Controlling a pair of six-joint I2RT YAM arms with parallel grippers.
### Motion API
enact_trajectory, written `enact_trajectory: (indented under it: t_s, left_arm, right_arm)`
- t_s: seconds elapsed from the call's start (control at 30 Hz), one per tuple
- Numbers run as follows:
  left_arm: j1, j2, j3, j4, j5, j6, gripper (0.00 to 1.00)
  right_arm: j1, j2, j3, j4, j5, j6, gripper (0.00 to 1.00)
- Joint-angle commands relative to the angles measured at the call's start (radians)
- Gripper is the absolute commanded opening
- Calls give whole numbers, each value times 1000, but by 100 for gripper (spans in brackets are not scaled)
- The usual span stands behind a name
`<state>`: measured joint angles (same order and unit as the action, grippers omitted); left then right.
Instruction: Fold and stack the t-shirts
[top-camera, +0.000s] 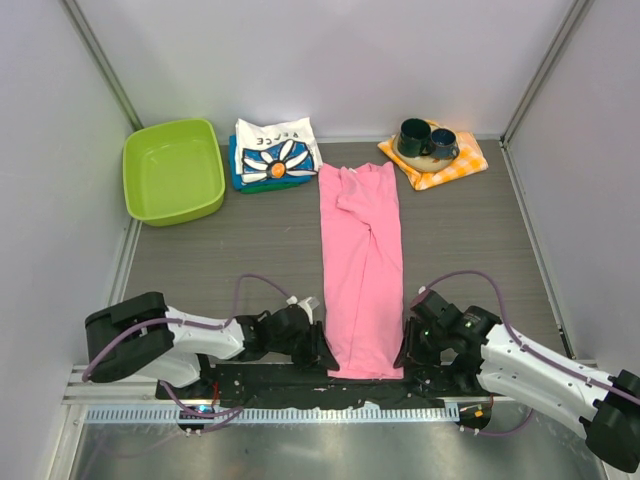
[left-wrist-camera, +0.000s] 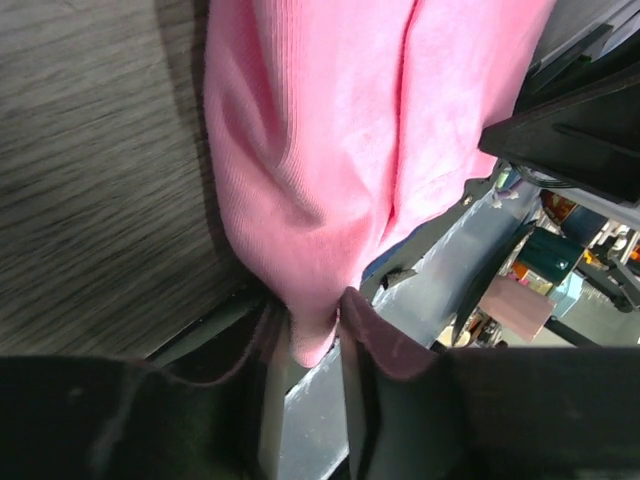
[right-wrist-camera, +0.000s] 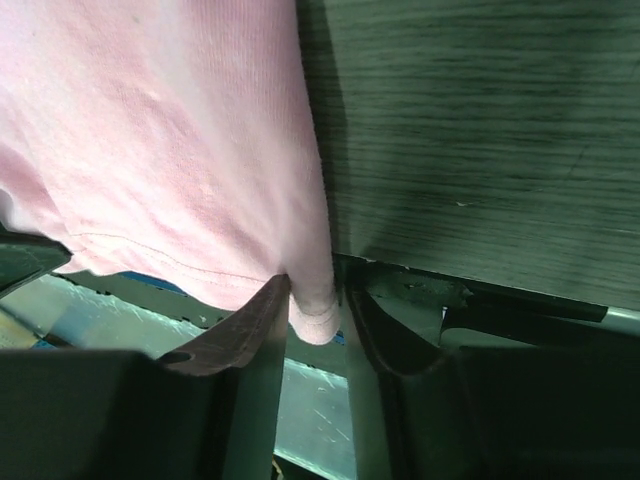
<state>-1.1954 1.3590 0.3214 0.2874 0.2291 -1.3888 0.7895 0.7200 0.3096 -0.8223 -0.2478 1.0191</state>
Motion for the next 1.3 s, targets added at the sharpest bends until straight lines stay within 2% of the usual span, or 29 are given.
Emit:
enact_trajectory:
  t_s: [0.0,0.03,0.07,0.1,0.13,0.17,0.37,0.57,0.7,0.9,1.07,1.27]
  left_arm:
    - [2,29,-21,-37,-30,19,26]
    - [2,25,-21,-42,-33,19,23]
    - [2,12,-21,-48,-36,20,18]
    - [2,6,-21,-60,-39,20,15]
    - [2,-1,-21,-66,-40,22,14]
    - [2,-9,-19,-71,-50,22,0]
    - [2,-75,47,-158,-66,76,0]
    - [33,-104,165,-261,-80,151,0]
    - [91,-95,229,-281,-56,192,0]
    - [175,-67,356,-329,-25,266,0]
    - [272,-46,430,-372,-4,327,0]
    - [347,51,534,-392,26,390,0]
  right_arm:
    - [7,12,-18,35,-1,7,28]
    - [5,15,-21,47,-1,9,21]
    - [7,18,-23,55,1,9,9]
    - [7,27,-24,60,2,9,3]
    - [8,32,-23,69,4,9,1]
    - [7,38,-23,75,5,9,1]
    - [25,24,32,89,31,24,1]
    - [27,36,160,65,94,-7,1]
    - [28,50,265,45,165,-51,1]
    - [25,113,333,98,252,-82,1]
    - [19,151,399,117,404,-123,1]
    - [-19,225,444,169,522,-188,1]
